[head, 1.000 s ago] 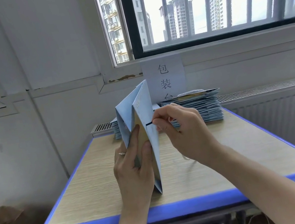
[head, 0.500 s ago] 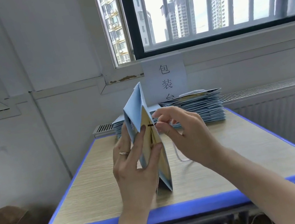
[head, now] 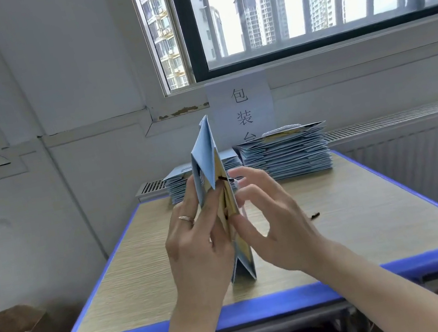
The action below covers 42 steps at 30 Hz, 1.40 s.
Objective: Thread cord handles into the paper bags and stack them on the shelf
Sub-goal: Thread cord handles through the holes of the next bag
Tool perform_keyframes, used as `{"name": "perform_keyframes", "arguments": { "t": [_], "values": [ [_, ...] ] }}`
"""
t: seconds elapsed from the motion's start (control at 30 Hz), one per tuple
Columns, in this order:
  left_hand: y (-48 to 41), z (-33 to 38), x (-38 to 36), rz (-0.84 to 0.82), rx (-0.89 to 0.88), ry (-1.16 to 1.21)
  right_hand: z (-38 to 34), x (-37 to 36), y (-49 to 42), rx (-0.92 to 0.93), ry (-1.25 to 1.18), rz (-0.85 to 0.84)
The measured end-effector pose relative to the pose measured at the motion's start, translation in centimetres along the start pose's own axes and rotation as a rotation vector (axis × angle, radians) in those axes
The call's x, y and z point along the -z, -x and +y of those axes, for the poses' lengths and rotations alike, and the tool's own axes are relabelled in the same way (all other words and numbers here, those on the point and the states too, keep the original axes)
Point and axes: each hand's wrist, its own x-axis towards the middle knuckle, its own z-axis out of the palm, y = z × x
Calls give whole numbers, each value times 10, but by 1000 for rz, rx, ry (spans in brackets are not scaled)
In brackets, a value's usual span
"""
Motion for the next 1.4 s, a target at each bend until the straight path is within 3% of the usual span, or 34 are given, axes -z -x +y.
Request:
{"name": "perform_keyframes", "arguments": {
  "t": [0.23, 0.4, 0.77, 1.0, 1.23, 1.4],
  "values": [
    [-6, 23, 0, 2, 5, -197, -10, 8, -9, 80, 205, 153],
    [-4, 27, -7, -20, -119, -199, -9, 9, -2, 121, 252, 221],
    [-17, 23, -3, -38, -102, -246, -8, 9, 0, 89, 218, 153],
    [-23, 22, -4, -21, -127, -222, -3, 8, 18, 41, 384, 121],
    [-25, 25, -10, -19, -184, -262, -2, 11, 23, 12, 349, 120],
    [-16, 15, -13, -80, -37, -293, 2, 13, 27, -28, 349, 128]
  ]
}}
